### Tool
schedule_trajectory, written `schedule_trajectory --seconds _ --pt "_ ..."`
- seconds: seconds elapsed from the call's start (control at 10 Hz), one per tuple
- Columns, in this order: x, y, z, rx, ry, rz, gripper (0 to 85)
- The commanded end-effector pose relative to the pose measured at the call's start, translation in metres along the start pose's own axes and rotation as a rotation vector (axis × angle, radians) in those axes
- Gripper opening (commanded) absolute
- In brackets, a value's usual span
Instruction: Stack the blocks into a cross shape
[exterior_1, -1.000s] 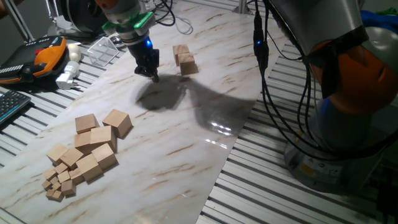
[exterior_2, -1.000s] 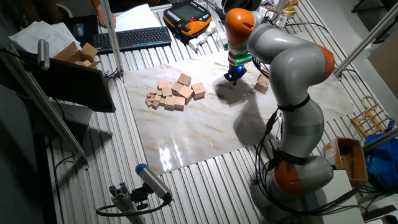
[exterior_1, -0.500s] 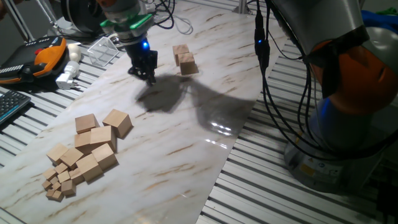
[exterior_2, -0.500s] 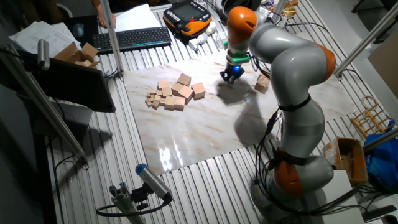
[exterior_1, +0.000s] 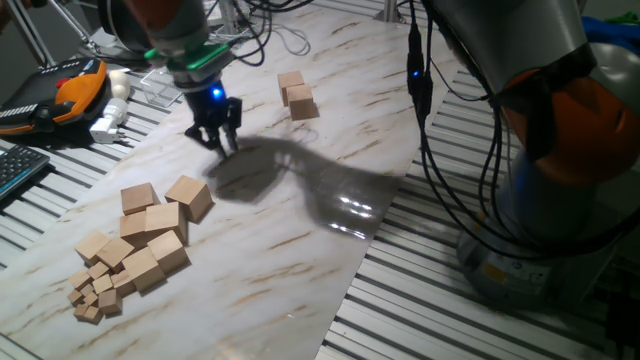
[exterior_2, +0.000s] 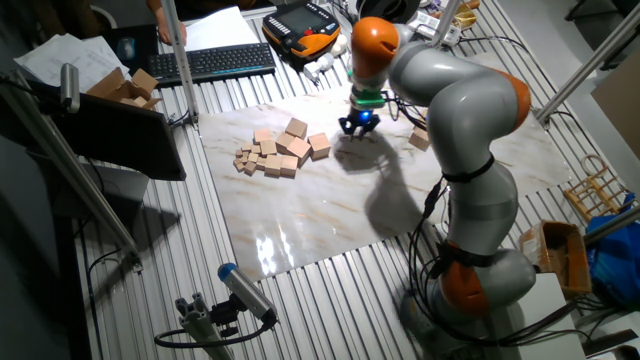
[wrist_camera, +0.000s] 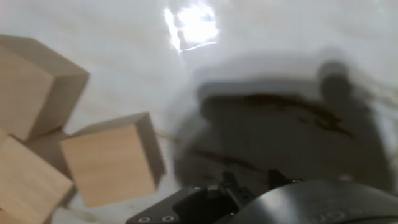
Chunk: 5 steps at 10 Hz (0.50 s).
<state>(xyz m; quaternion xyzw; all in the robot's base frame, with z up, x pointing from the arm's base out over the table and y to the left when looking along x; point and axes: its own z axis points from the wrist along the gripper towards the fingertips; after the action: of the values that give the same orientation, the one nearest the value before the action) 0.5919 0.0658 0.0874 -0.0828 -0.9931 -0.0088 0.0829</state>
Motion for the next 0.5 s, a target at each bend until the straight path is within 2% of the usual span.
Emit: schedule_trajectory --seconds 0.0,0.4 --pt "0.0015 0.0148 0.0001 0.0 -0.002 -0.001 34.0" --pt "0.001 0.014 -0.0001 -0.008 0.008 0.002 34.0"
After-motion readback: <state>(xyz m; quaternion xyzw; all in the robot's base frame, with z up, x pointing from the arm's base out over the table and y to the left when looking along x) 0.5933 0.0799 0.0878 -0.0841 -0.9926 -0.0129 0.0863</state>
